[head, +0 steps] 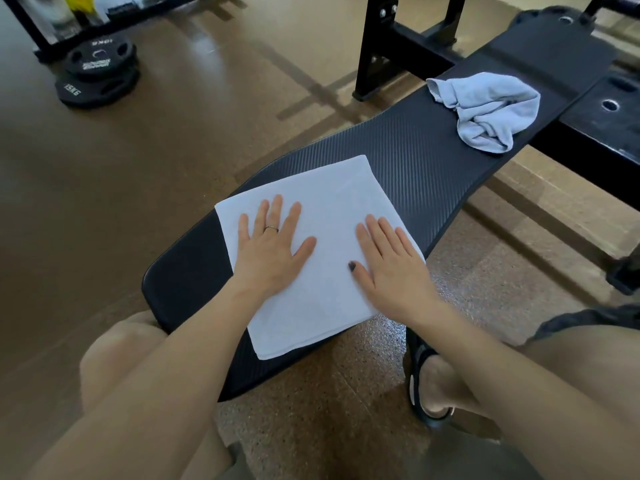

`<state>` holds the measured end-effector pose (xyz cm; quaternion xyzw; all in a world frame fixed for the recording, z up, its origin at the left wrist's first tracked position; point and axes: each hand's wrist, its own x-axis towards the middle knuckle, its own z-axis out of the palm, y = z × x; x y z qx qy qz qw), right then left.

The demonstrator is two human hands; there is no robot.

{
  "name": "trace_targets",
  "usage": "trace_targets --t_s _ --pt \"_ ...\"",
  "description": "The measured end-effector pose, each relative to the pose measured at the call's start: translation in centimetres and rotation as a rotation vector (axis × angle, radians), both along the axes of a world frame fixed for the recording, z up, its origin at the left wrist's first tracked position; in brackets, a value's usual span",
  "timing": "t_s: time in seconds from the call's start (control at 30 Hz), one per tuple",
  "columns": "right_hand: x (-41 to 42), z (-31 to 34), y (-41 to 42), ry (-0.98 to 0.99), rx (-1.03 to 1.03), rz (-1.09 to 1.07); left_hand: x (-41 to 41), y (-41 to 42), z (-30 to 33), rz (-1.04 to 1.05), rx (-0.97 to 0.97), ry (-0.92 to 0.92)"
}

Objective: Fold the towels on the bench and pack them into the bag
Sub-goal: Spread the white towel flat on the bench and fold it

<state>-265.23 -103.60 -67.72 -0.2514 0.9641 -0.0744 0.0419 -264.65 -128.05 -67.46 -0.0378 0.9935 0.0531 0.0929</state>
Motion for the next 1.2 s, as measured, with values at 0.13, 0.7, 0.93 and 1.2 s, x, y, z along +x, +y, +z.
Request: trace_targets --t_s 0.13,0.7,0.93,1.2 --pt "3.4 0.9 0.1 -0.015 -0.071 -0.012 -0.6 -1.5 1.2 0.012 0.112 -0.019" --pt "13.7 0.8 -9.5 0.167 -0.098 0.582 -2.0 -10.0 4.0 0.681 0.639 0.067" --pt "13.2 2.0 -9.8 0.186 -0.077 0.607 -2.3 -9.5 5.2 0.655 0.634 0.108" --pt "13.3 2.1 -10.2 0.209 -0.011 0.644 0.4 -12.2 7.0 0.705 0.695 0.192"
